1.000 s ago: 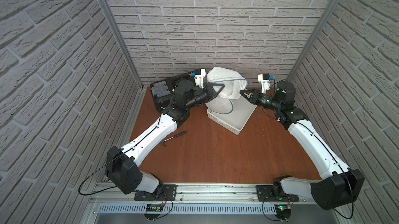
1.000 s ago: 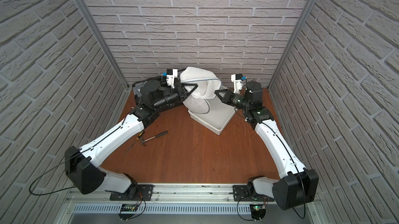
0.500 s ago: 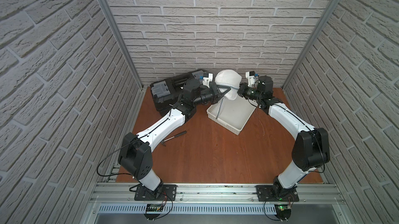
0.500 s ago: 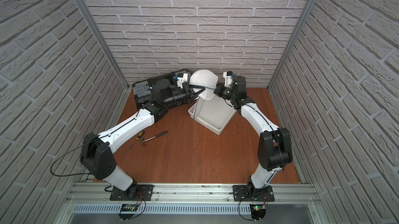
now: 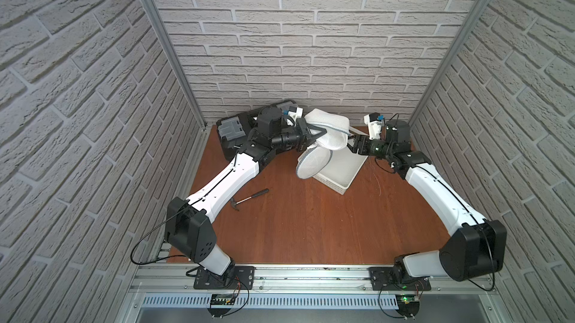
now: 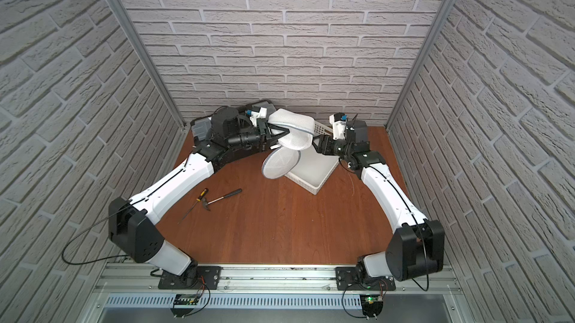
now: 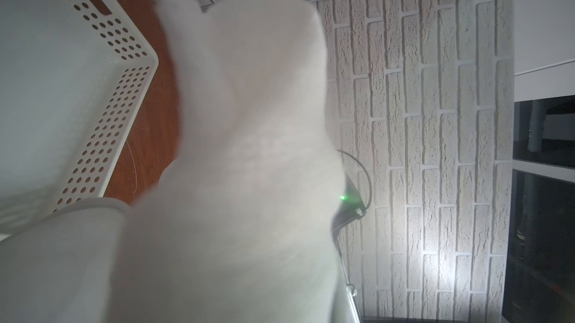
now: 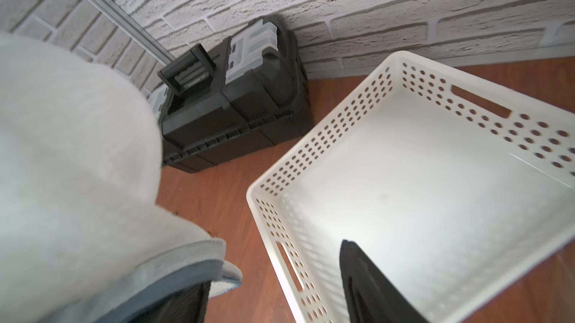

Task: Turn the laundry bag inside out
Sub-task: Turn over the laundry bag.

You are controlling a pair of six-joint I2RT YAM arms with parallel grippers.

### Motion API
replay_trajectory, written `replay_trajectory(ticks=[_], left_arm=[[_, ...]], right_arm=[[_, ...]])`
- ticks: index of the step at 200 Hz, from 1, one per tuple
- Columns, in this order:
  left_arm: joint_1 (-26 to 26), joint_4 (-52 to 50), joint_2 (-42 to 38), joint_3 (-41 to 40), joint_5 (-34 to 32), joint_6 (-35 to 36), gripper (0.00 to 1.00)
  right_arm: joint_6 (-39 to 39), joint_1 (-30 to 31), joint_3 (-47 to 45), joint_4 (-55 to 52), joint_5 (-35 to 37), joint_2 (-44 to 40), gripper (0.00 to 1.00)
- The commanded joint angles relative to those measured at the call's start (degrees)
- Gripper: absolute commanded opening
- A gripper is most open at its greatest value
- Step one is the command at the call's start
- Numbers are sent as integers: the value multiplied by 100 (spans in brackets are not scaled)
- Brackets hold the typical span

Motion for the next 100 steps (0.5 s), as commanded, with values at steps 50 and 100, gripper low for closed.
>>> replay_trajectory(ticks=[50, 100], left_arm=[[435, -420, -167, -85, 335, 51, 0], [423, -456, -210, -89, 333, 41, 0]], right_arm=[[-2581, -18, -639, -779, -362, -832, 65], [-2863, 564, -101, 221, 406, -835, 60]])
